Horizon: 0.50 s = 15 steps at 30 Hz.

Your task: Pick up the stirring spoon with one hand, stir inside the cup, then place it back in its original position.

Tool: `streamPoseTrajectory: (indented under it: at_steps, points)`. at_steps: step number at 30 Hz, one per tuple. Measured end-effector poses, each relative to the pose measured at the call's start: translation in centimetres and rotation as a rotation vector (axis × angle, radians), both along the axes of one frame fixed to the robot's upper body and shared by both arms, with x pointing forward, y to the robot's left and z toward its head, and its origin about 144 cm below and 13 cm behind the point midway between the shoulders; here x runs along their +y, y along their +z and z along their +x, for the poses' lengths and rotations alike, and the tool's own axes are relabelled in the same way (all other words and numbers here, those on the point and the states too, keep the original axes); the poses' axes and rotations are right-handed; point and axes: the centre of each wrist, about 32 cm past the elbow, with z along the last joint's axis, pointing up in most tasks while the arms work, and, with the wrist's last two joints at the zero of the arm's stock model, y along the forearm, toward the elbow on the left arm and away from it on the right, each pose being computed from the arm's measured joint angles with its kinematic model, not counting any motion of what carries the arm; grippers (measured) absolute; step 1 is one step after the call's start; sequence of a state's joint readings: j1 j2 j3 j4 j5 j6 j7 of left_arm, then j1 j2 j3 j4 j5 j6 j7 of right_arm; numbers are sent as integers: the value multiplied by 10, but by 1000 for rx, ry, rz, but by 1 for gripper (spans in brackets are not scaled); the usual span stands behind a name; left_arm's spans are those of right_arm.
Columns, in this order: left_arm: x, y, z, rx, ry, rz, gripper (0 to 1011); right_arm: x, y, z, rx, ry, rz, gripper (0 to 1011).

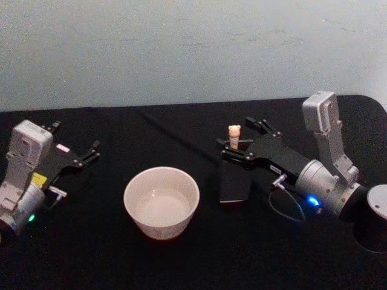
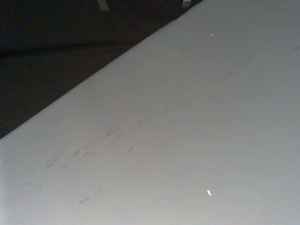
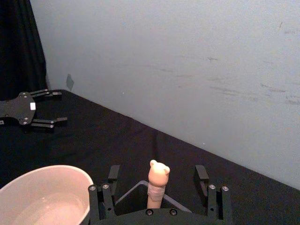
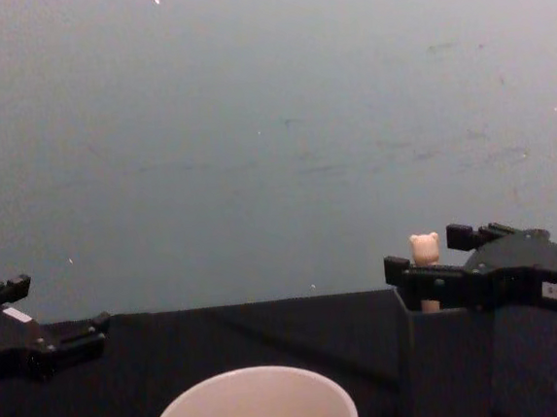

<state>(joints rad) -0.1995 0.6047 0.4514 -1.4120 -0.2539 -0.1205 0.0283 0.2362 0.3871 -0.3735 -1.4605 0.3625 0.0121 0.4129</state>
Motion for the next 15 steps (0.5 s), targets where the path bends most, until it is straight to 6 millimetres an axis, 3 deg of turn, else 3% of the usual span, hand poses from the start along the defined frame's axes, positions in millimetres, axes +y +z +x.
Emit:
streamPoseTrajectory:
  at_steps: [15]
  points:
    - [0, 0, 0, 0, 0, 0, 1001, 2, 1, 3, 11, -12, 9, 1002]
